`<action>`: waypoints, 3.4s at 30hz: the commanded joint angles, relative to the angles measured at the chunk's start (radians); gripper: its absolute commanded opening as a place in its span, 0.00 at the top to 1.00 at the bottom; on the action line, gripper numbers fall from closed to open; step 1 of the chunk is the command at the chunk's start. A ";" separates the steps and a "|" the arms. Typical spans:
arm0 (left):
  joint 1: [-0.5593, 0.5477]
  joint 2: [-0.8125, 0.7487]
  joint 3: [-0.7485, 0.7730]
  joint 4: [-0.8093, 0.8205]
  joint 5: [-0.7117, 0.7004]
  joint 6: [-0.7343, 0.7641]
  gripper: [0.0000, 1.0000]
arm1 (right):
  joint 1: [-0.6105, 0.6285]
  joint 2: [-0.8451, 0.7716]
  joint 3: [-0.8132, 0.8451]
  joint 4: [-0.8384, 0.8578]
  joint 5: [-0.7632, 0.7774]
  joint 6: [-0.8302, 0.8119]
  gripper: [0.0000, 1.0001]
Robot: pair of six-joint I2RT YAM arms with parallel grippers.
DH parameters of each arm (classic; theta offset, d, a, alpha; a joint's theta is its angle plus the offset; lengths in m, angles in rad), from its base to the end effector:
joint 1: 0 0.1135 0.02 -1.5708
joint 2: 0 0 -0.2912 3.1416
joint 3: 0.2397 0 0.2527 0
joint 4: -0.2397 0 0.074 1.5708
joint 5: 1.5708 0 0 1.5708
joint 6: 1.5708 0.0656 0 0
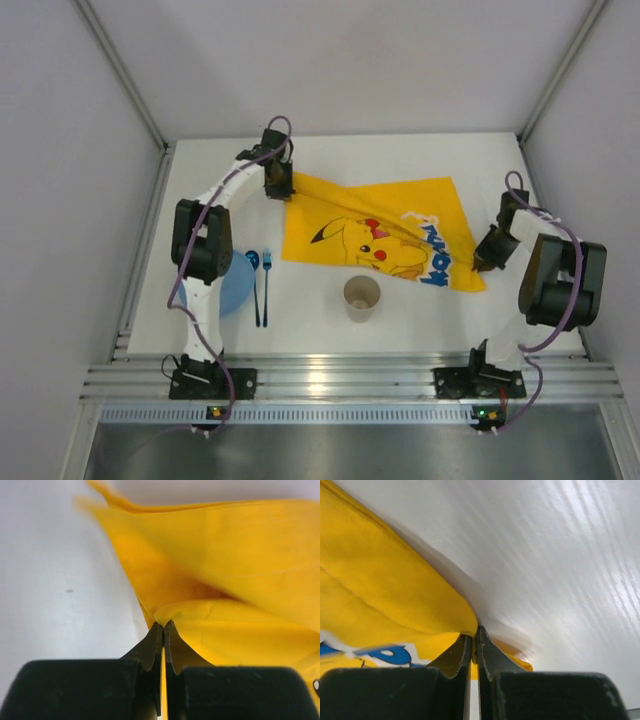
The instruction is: Set the dinner table for one person
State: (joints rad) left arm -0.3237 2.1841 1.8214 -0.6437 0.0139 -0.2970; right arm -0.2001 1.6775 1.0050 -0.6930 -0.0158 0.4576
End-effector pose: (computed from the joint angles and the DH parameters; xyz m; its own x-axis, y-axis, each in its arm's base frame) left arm 0.4861 -0.1641 0.2027 -0.8611 -0.0197 -0.5081 0.0765 0.9829 -0.1678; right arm 0.3029 -0.0604 0.1604 -0.7743 0.6078 -0.1761 0.5994 0.7937 0.1039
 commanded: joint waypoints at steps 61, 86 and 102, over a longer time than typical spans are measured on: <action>-0.141 -0.445 -0.732 0.168 -0.045 -0.360 0.46 | 0.230 -0.314 0.178 -0.164 -0.016 -0.036 0.08; -0.144 -0.641 -0.918 0.088 -0.081 -0.409 0.48 | 0.511 -0.461 0.153 -0.254 -0.168 0.021 0.09; -0.144 -0.736 -0.729 -0.065 -0.177 -0.390 0.33 | 0.847 -0.389 0.138 -0.145 -0.202 0.046 0.15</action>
State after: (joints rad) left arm -0.4648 1.4960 1.0927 -0.6472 -0.1299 -0.6796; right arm 0.5896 1.2587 1.1088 -0.8860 -0.1970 0.5091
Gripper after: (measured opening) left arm 0.666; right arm 0.855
